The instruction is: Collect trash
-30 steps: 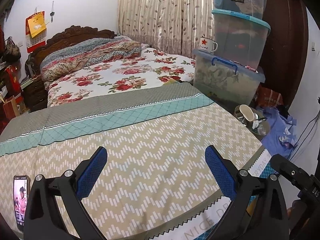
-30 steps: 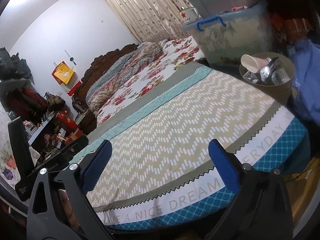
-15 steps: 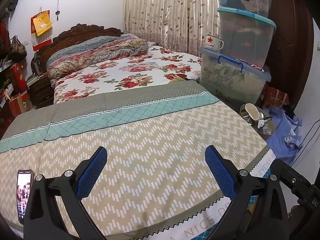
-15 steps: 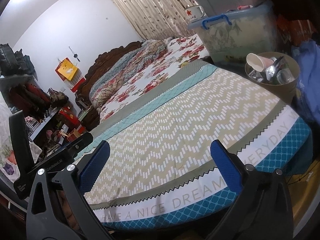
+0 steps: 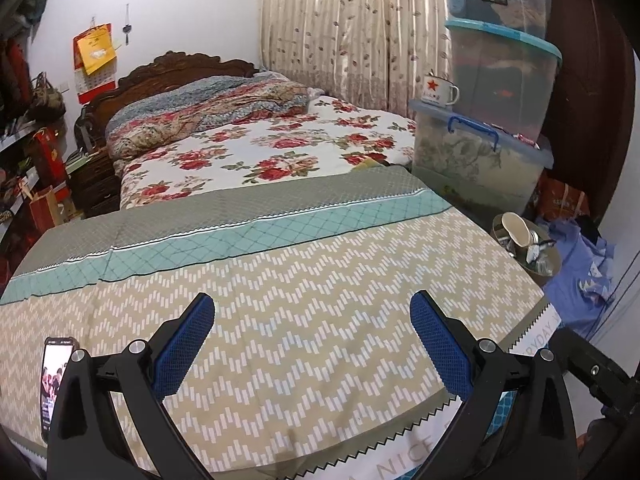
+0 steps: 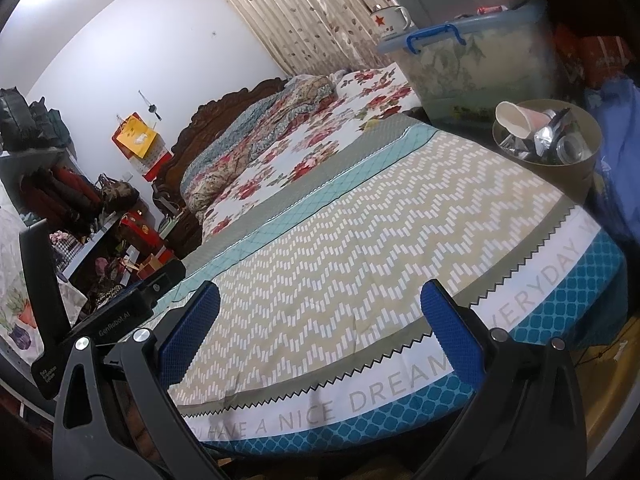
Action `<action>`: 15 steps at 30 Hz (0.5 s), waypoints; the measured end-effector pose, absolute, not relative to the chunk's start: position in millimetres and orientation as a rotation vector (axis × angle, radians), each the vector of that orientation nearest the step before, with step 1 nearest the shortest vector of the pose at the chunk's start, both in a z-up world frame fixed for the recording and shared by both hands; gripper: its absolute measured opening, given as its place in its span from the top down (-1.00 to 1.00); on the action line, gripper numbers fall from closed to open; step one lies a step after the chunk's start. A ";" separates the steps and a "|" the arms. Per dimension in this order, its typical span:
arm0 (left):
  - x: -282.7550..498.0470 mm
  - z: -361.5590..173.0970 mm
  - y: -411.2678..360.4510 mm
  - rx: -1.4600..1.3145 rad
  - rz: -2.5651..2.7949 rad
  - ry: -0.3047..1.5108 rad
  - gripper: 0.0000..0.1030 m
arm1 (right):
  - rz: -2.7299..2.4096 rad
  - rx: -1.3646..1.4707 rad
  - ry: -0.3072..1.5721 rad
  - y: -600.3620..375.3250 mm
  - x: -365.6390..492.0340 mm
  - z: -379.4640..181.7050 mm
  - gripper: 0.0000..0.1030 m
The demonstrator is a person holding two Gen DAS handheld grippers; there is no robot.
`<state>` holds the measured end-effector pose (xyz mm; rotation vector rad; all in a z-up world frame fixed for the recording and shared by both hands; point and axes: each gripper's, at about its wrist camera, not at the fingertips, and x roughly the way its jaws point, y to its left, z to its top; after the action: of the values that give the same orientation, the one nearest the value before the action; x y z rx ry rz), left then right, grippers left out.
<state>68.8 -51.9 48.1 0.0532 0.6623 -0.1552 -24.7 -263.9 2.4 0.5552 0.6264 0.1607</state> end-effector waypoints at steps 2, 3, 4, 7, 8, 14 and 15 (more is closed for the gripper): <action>68.7 48.6 -49.8 0.058 -0.149 0.662 -0.83 | 0.163 0.553 0.631 -262.2 -23.9 2.5 -0.93; 68.4 48.5 -49.1 0.062 -0.144 0.660 -0.83 | 0.164 0.553 0.633 -261.2 -23.8 2.3 -0.93; 68.0 48.5 -48.3 0.071 -0.137 0.658 -0.83 | 0.165 0.553 0.634 -261.1 -22.9 2.2 -0.93; 66.9 48.5 -47.2 0.104 -0.128 0.655 -0.83 | 0.168 0.546 0.636 -258.2 -22.9 2.9 -0.93; 66.4 48.5 -47.1 0.117 -0.121 0.652 -0.83 | 0.169 0.544 0.635 -257.5 -22.9 3.2 -0.93; 63.8 49.5 -43.5 0.161 -0.089 0.640 -0.83 | 0.178 0.537 0.642 -251.3 -22.5 3.2 -0.93; 63.7 49.4 -42.8 0.163 -0.086 0.641 -0.83 | 0.178 0.536 0.644 -251.2 -22.3 3.2 -0.93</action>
<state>63.7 -42.8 49.4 0.1633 0.6409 -0.0863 -22.3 -251.2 3.2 0.5361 0.6438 0.1785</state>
